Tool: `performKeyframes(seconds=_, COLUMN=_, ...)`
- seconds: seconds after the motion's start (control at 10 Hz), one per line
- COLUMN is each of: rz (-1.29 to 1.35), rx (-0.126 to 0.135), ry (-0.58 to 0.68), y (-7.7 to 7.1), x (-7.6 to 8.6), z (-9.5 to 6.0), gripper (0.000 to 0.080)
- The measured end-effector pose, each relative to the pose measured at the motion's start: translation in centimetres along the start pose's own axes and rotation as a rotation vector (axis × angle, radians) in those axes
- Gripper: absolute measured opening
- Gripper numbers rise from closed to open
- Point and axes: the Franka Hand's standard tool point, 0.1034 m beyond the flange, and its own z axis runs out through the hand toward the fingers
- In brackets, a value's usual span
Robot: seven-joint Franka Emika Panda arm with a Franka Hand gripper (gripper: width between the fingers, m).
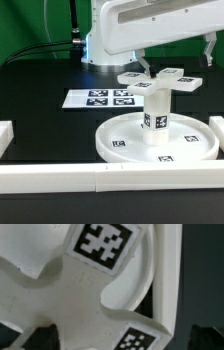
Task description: Assemble round table
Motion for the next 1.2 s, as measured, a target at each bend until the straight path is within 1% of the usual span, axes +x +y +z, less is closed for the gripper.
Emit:
performKeyframes(seconds=0.2, rz=-0.128, rx=-0.001, ry=0.000, y=0.1, x=0.0, z=0.0, gripper=0.0648)
performKeyframes(seconds=0.3, rz=-0.258, rx=-0.016, ry=0.019, y=0.3, x=0.4, z=-0.1, gripper=0.0648)
performKeyframes(seconds=0.4, rz=-0.354, rx=-0.042, ry=0.046, y=0.0, x=0.9, z=-0.2, gripper=0.0648)
performKeyframes(seconds=0.5, rz=-0.504, rx=-0.065, ry=0.065, y=-0.4, x=1.2, z=-0.3, gripper=0.0648)
performKeyframes(seconds=0.9, rz=-0.716, rx=-0.084, ry=0.057, y=0.0, x=1.3, z=-0.3, gripper=0.0648)
performKeyframes(seconds=1.1, rz=-0.950, rx=-0.111, ry=0.033, y=0.2, x=1.6, z=-0.3, gripper=0.0648)
performKeyframes(seconds=1.2, rz=-1.035, rx=-0.119, ry=0.010, y=0.2, x=1.9, z=-0.3, gripper=0.0648)
